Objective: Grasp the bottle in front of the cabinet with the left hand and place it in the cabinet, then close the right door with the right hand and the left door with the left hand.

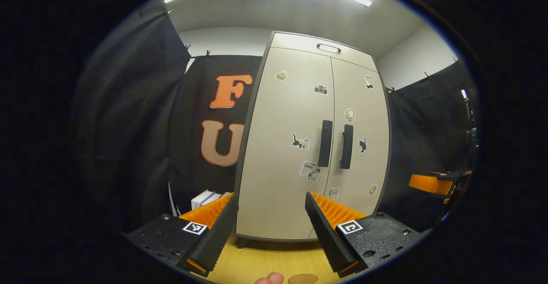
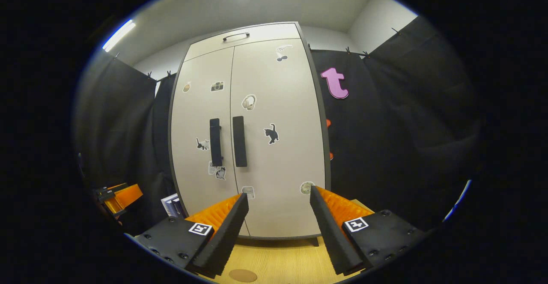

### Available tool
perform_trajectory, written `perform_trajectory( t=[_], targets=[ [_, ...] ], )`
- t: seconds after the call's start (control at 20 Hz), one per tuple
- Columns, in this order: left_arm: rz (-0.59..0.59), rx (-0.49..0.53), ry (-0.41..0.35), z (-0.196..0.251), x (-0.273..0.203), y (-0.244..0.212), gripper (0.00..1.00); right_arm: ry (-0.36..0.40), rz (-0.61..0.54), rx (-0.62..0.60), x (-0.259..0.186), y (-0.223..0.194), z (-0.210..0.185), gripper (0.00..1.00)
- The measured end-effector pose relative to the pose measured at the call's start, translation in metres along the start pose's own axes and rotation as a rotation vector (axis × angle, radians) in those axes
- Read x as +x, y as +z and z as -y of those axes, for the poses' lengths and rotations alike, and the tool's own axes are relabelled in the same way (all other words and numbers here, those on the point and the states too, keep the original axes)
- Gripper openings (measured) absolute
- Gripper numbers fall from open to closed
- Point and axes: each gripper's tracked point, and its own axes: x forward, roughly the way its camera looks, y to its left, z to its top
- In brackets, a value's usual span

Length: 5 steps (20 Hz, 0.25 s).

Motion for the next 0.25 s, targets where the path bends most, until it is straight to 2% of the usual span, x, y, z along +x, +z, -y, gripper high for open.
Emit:
perform_trajectory(
  t=[0.25],
  targets=[
    [0.003, 0.002, 0.002, 0.0002, -0.0011, 0.0015, 0.95, 0.007, 0.001, 0.003, 0.0002, -0.0005, -0.0022, 0.96]
  ],
)
